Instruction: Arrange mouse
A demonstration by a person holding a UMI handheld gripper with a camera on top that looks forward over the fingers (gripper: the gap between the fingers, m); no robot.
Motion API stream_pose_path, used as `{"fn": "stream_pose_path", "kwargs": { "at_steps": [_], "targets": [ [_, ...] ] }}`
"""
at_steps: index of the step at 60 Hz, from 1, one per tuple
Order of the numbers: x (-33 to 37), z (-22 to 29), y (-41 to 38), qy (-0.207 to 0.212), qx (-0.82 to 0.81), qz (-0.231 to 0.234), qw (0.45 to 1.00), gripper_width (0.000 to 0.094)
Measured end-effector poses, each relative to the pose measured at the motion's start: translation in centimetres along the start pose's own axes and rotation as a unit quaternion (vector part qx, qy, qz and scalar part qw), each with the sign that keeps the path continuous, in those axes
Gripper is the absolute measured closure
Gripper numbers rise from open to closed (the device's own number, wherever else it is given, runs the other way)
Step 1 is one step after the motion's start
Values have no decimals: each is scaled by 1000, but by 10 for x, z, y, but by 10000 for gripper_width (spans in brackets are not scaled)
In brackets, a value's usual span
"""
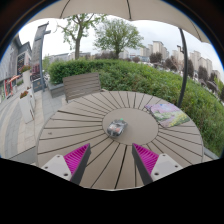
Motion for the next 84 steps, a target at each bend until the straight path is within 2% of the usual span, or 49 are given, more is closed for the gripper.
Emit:
{"fn": "stream_pose_path", "kwargs": {
  "at_steps": [17,35,41,44,46,52,58,66,74,80,84],
  "targets": [
    [-100,-1,4,-3,-12,-4,1000,83],
    [-164,11,-3,-37,-16,23,999,89],
    [-171,13,-1,-42,-5,16,999,203],
    [-173,13,0,-42,-2,15,999,327],
    [-172,14,4,-42,1,10,999,476],
    [-172,17,4,-51,20,21,998,542],
    [-165,38,12,-57,1,36,998,548],
    [-153,121,64,-6,-25,42,999,549],
    [-181,174,168,29,-12,3,999,549],
    [-220,163,246,19,-9,-36,999,550],
    [-244,139,289,-4,-2,-57,998,549]
  ]
}}
Point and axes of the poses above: the point between the fingertips, and its own axes, seen from behind it with the camera up: y to the right, z up, x backward, against the way the camera looks, the point moved 5 cm from there along x, backward, against the way the camera looks, and after that the axes turned 12 degrees about y, right-handed, at the moved point
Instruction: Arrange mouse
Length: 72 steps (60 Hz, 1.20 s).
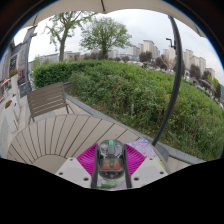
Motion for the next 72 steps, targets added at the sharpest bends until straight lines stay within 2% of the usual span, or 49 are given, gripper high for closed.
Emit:
{"fn": "stream_pose_path", "kwargs": {
  "at_steps": [8,12,15,17,19,22,24,30,36,44,51,58,72],
  "targets": [
    [-35,-70,45,-42,-24,-8,999,547],
    [-41,-88,58,-63,-27,-13,998,516],
    [-44,-90,58,-54,-31,-10,998,472],
    [-38,-90,58,-66,-31,-7,997,448],
    [-34,-88,60,-79,-30,-11,996,358],
    [-28,-76,63,-79,-31,-30,996,66],
    [-13,-65,64,-76,-31,-39,996,112],
    [37,-30,49,-77,-27,-28,996,89],
    [116,-3,29,-88,-27,-13,996,90],
    [221,8,2,-115,-37,5,993,97],
    [285,4,-19,-120,-29,18,992,95],
    [319,-1,-28,-105,1,19,994,94],
    [338,-14,-49,-110,12,32,993,90]
  ]
}}
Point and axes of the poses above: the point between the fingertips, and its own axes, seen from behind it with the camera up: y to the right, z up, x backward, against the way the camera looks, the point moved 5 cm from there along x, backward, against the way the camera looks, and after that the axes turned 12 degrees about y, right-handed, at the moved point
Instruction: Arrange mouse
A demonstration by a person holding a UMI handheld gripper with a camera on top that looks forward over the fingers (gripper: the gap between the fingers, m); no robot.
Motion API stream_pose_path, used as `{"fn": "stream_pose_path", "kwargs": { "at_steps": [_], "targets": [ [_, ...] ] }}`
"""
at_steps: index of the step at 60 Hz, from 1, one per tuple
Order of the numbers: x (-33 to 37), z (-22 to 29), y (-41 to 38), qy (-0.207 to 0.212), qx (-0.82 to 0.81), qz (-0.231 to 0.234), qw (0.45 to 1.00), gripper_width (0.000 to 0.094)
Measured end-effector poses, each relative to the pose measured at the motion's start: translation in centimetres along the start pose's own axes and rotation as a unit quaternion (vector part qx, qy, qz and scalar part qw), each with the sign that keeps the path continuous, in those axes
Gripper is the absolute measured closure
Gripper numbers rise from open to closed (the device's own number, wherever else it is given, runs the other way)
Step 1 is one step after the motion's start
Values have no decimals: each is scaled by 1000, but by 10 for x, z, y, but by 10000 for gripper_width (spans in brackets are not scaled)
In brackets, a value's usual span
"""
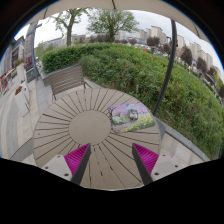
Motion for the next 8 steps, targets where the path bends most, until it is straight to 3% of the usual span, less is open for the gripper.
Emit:
{"fn": "stream_pose_path", "kwargs": {
  "at_steps": [8],
  "targets": [
    [1,1,-4,7,11,-4,1000,89]
  ]
}}
Point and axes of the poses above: the point between the fingertips, and its own axes, seen from behind it with the camera up: y to the right, z up, x backward, against the way the camera looks, the point moved 5 cm from there along x, backward, against the way the camera looks, and after that the axes turned 12 degrees about y, right-handed, at the moved point
